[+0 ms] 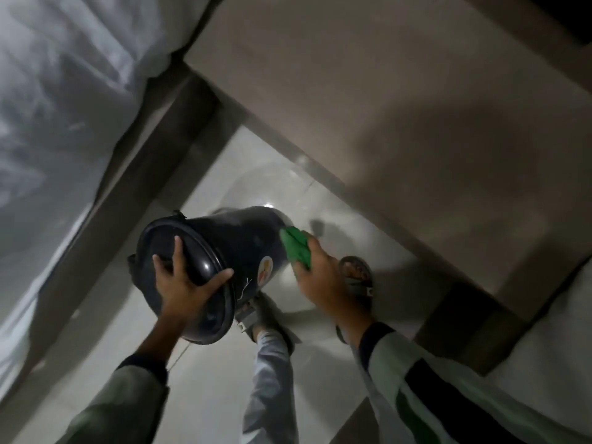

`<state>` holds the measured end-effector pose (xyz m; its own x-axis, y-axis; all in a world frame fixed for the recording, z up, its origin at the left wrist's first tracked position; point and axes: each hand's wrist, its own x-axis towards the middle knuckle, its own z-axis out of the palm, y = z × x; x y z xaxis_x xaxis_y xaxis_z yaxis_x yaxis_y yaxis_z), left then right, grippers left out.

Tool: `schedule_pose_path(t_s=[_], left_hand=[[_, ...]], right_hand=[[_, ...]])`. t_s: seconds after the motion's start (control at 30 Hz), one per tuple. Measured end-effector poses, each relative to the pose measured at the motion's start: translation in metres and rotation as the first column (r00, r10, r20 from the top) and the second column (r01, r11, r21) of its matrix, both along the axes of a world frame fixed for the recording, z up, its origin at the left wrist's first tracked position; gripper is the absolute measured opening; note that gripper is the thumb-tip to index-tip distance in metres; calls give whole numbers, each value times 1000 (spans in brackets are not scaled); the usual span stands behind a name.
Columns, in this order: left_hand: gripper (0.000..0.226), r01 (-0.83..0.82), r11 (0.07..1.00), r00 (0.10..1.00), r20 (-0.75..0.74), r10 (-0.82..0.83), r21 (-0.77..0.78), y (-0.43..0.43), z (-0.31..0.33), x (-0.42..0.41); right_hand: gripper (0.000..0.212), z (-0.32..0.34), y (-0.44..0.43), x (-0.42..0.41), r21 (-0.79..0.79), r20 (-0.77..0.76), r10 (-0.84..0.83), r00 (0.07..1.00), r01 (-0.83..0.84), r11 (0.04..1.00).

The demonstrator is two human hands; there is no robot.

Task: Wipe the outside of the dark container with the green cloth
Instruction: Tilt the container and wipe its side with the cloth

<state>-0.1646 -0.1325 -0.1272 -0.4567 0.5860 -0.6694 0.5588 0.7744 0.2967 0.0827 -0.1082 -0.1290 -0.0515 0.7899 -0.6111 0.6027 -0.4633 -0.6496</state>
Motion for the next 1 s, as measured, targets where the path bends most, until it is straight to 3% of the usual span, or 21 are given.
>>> schedule_pose_path(t_s=[0.1, 0.2, 0.33, 0.4, 0.5, 0.6, 0.67, 0.73, 0.83, 0.93, 1.0], left_hand=[[132, 19, 998, 992, 120, -26, 59, -8, 12, -52], [152, 22, 999, 964, 263, -29, 31, -16, 3, -83], [155, 45, 999, 914, 403, -39, -6, -40, -15, -120], [150, 83, 996, 900, 427, -81, 14, -59, -19, -130], [141, 97, 993, 897, 426, -116, 67, -89, -25, -138], [136, 173, 980, 906, 375, -196, 95, -101, -22, -128], [133, 204, 976, 918, 331, -219, 82, -100, -15, -116], [134, 208, 976, 924, 314, -218, 67, -96, -8, -105], [138, 244, 969, 924, 292, -247, 46, -91, -2, -95], [139, 267, 964, 930, 262, -257, -4, -95, -3, -90], [138, 278, 960, 931, 242, -272, 10, -102, -5, -90]], right_hand=[[63, -10, -22, -84, 154, -81, 200, 976, -186, 970], [64, -36, -46, -144, 196, -59, 319, 946, -302, 933], [74, -92, -55, -160, 141, -23, 119, 993, -114, 983], [69, -129, -40, -147, 62, 106, -28, 994, 21, 998], [62, -172, -10, -124, -110, 265, -119, 957, 153, 982], [52, -172, -4, -114, -217, 250, -179, 951, 236, 947], [48, -145, -25, -128, -114, 186, -68, 980, 91, 989], [46, -103, -54, -151, 26, 1, 44, 999, -44, 999], [45, -59, -88, -168, 170, -181, 204, 962, -174, 970], [52, -77, -80, -146, 239, -148, 210, 967, -171, 956], [57, -112, -53, -128, 138, -40, 143, 989, -136, 981]])
